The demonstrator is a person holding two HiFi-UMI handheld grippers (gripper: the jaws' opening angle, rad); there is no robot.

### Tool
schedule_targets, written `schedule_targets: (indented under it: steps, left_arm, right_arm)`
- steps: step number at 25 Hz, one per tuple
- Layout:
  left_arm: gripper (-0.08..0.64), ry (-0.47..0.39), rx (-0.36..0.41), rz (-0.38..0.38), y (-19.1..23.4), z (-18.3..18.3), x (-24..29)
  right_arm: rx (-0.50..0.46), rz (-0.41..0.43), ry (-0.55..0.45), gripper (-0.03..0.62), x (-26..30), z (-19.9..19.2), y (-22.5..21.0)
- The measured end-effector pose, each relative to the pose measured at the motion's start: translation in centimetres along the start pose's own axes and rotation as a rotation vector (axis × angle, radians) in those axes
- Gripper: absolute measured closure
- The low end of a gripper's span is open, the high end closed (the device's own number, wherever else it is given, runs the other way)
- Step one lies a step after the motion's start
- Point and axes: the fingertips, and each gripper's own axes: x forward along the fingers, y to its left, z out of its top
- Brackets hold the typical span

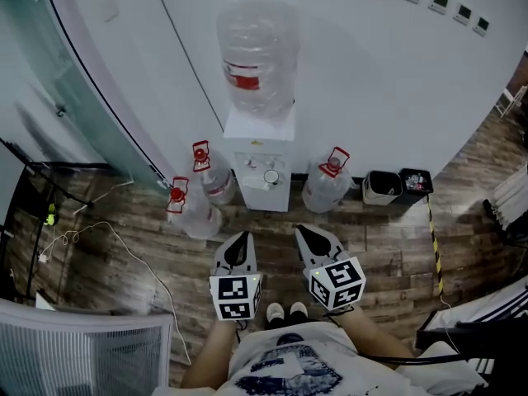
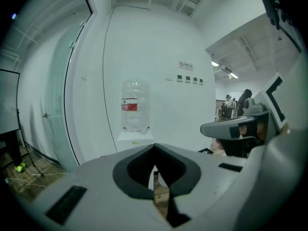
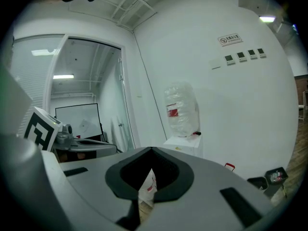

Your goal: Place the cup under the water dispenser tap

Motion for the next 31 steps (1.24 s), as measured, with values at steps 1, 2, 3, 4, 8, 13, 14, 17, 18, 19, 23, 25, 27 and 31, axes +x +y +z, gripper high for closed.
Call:
schedule_targets:
  steps: [1,2,3,4,8,13,14,17,18,19,23,25,27,31]
  left_arm:
    - [0.511,0.001,0.000,-0.001,-0.3,0.1,0.2]
    - [0.511,0.001,0.002,-0.003,-0.7,0.1,0.3]
    - [0.511,0.000,0.004,-0.005,-1.0,0.2,0.5]
    - [0.511,0.000,0.005,-0.006,-1.2,0.2,0.7]
    - [0.511,0.005,0.006,-0.004,-2.0,0.2,1.4]
    - [0.511,0.015,0.011,-0.006,-2.5,0.3,1.9]
    - [0.511,0.018,0.011,-0.006,-2.6,0.3,2.0]
    - [0.511,0.023,0.008,0.001,-2.4,0.2,2.2]
    - [0.511,0.025,0.006,0.005,-2.3,0.2,2.2]
    - [0.511,0.026,0.004,0.008,-2.2,0.1,2.3]
    - [0.511,0.032,0.002,0.010,-2.1,0.0,2.5]
    - [0.511,0.034,0.002,0.007,-2.1,0.0,2.6]
    - [0.511,0.036,0.000,0.006,-2.0,0.0,2.7]
    - [0.511,0.043,-0.001,0.000,-1.9,-0.5,2.9]
  right_arm:
    - [0.001,0.000,0.000,0.574,-0.1,0.0,-0.3]
    - [0.003,0.001,0.000,0.574,-0.2,0.0,-0.5]
    - [0.005,0.001,-0.001,0.574,-0.3,0.0,-0.8]
    - [0.006,0.000,-0.002,0.574,-0.3,0.0,-1.1]
    - [0.008,0.003,-0.001,0.574,-0.6,0.0,-1.9]
    - [0.019,0.005,-0.005,0.574,-0.7,0.1,-2.6]
    - [0.021,0.005,-0.005,0.574,-0.6,0.1,-2.7]
    - [0.025,0.006,-0.005,0.574,-0.5,0.1,-2.8]
    - [0.025,0.006,-0.003,0.574,-0.5,0.0,-2.8]
    - [0.025,0.006,-0.001,0.574,-0.4,-0.1,-2.9]
    - [0.026,0.006,0.005,0.574,-0.4,-0.2,-3.0]
    - [0.027,0.006,0.007,0.574,-0.2,-0.2,-3.1]
    - [0.027,0.009,0.010,0.574,-0.1,-0.3,-3.0]
    - [0.027,0.012,0.017,0.574,0.3,-0.7,-2.9]
